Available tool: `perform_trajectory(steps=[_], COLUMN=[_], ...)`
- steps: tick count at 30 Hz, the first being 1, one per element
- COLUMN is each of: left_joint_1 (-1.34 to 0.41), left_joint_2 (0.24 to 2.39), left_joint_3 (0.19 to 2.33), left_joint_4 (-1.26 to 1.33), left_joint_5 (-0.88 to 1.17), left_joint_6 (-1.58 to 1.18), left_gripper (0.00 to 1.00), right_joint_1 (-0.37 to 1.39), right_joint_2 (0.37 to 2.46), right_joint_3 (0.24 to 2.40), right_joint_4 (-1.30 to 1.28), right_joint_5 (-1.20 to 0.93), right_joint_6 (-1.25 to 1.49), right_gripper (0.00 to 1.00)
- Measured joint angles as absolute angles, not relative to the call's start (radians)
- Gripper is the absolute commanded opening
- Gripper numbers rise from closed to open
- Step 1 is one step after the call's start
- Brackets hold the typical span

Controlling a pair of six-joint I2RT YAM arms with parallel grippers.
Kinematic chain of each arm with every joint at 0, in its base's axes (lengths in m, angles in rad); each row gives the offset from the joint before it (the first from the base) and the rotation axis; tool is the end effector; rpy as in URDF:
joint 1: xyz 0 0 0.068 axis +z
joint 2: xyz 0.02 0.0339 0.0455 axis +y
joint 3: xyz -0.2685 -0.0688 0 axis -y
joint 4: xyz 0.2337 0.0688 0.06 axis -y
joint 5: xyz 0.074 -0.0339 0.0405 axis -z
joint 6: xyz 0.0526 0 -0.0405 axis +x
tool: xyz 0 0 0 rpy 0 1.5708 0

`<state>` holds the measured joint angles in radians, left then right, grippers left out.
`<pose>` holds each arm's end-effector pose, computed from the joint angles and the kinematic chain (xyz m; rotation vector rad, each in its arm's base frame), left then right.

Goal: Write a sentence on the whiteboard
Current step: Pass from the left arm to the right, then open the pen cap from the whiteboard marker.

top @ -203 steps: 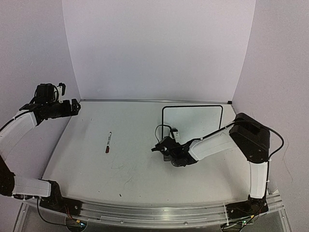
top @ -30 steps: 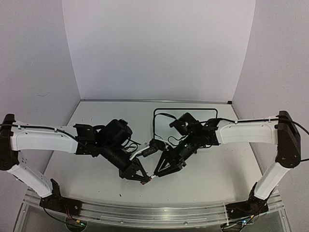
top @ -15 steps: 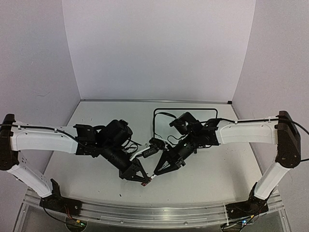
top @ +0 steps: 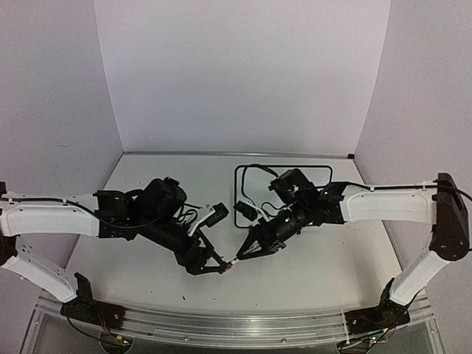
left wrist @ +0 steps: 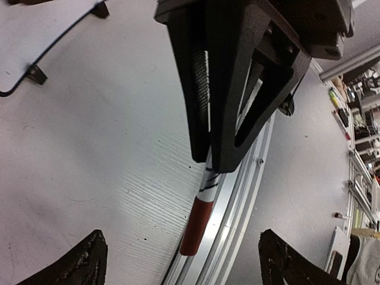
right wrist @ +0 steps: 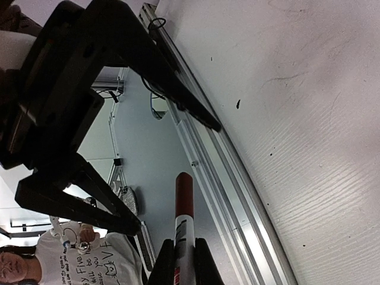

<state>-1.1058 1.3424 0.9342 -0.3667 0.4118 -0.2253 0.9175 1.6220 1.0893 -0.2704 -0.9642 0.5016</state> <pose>0.1089 -0.2640 0.2518 1.2878 2.2090 -1.0796 0.1710 0.2945 0.2398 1.0477 -2.3701 -1.6737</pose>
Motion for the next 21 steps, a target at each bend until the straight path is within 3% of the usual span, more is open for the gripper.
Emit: perform_trajectory(steps=[10,21], left_joint_1=[-1.052,-0.962], left_joint_2=[1.012,1.028], left_joint_3=[0.748,0.718], left_joint_4=[-0.04,0.245], left_joint_5=[0.233,0.429], left_joint_6=[-0.525,-0.75], left_gripper=[0.99,0.99], right_joint_1=[0.897,0.938], right_joint_2=[1.377,1.366], right_joint_3=[1.031,1.032], right_joint_4=[-0.042,0.146], right_joint_5=[-0.701,-0.695], right_joint_6=[0.599,0.688], right_gripper=[0.0,0.0])
